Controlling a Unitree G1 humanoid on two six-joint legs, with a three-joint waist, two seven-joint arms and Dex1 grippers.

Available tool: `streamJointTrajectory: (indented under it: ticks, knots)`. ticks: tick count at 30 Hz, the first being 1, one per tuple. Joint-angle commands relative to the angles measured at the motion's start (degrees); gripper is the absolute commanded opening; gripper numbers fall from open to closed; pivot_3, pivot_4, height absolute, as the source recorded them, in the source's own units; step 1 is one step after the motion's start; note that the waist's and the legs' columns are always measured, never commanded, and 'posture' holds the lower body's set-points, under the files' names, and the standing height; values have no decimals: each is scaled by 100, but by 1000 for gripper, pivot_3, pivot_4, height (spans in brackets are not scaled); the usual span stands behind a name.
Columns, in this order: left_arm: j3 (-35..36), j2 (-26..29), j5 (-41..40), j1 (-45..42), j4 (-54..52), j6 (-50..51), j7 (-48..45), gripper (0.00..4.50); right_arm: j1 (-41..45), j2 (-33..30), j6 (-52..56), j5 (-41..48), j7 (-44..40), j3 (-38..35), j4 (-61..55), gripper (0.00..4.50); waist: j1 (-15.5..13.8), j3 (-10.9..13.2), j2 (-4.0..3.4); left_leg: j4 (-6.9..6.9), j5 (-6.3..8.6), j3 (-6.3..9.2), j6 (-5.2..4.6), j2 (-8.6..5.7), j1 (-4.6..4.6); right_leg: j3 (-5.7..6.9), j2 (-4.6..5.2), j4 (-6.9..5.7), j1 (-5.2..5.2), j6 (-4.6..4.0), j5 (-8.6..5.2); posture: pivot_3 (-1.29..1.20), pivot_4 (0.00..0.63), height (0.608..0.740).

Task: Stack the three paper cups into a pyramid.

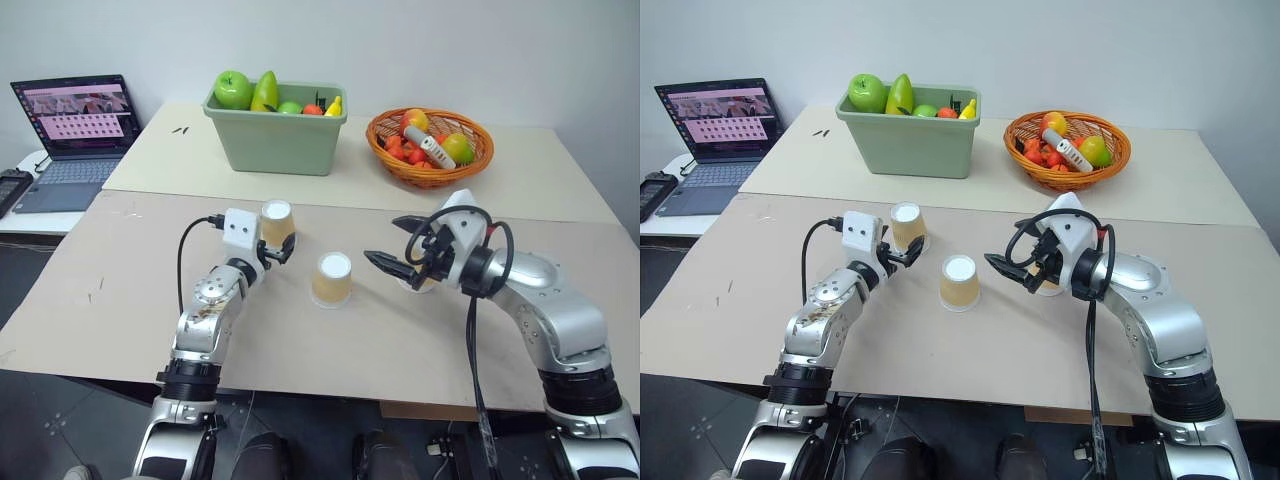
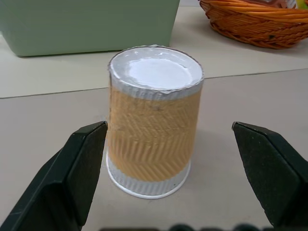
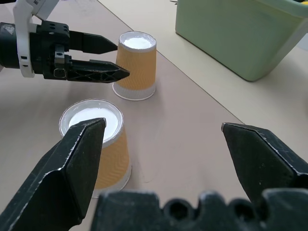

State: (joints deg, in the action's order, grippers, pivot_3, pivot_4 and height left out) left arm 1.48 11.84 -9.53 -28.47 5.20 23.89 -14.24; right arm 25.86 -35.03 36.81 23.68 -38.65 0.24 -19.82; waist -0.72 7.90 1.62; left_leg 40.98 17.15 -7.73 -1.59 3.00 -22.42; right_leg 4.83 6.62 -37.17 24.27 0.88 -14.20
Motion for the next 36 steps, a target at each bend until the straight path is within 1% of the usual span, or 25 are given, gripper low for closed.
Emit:
streamJointTrajectory:
  ticks: [1, 6, 12, 17, 21, 30, 33, 35, 36]
  knots:
    - [-4, 103, 88, -373, 339, -303, -162, 4425, -38, -19, -154, 8, 55, -210, -262, 4500, -6, 0, 0, 0, 0, 0, 0, 0, 0, 3, 0, 0, -1, 0, 0, 0, 150, 708]
    - [-89, 244, 230, -941, 1382, -790, -513, 4425, -68, 3, -149, -5, 113, -224, -292, 4500, -2, 0, 0, 0, 0, -2, 0, -2, -6, 11, 0, 4, 0, 0, 0, 0, 150, 708]
    - [-142, 160, 291, -1532, 2541, -1383, -919, 4425, -113, 14, -162, -20, 155, -241, -301, 4500, 3, 0, 0, 2, 0, -17, 0, -3, -15, 21, 0, 5, 0, 1, 0, 0, 150, 708]
    - [-77, 112, 313, -1968, 3235, -1763, -1030, 4425, -131, 18, -174, -27, 192, -249, -295, 4500, 3, 0, 0, 6, -1, -17, 1, -2, -30, 37, 0, 5, 3, 1, 0, 0, 150, 708]
    - [-36, 111, 299, -2169, 3502, -1959, -1062, 4425, -159, 18, -178, -30, 199, -250, -302, 4500, 3, 0, 0, 9, -1, -11, 1, -3, -40, 49, 0, 4, 3, 2, 0, 0, 150, 708]
    - [18, 93, 255, -2212, 3493, -2034, -1135, 4425, -175, 28, -175, -48, 207, -221, -307, 4500, 4, 0, 0, 11, -1, -7, 1, -3, -45, 58, 0, 3, 3, 3, 0, 0, 150, 708]
    - [43, 87, 242, -2203, 3488, -2010, -1148, 3654, -169, 19, -184, -59, 198, -221, -288, 4500, 6, 0, 0, 11, -1, -7, 1, -3, -45, 58, 0, 3, 3, 3, 0, 0, 150, 708]
    - [61, 87, 229, -2199, 3480, -1995, -1152, 2859, -167, 15, -179, -63, 198, -218, -290, 4500, 6, 0, 0, 10, -1, -7, 1, -3, -45, 58, 0, 3, 3, 3, 0, 0, 150, 708]
    - [67, 87, 223, -2202, 3483, -1986, -1158, 2849, -163, 13, -176, -66, 198, -217, -287, 4500, 6, 0, 0, 10, -1, -7, 1, -3, -45, 58, 0, 3, 3, 3, 0, 0, 150, 708]
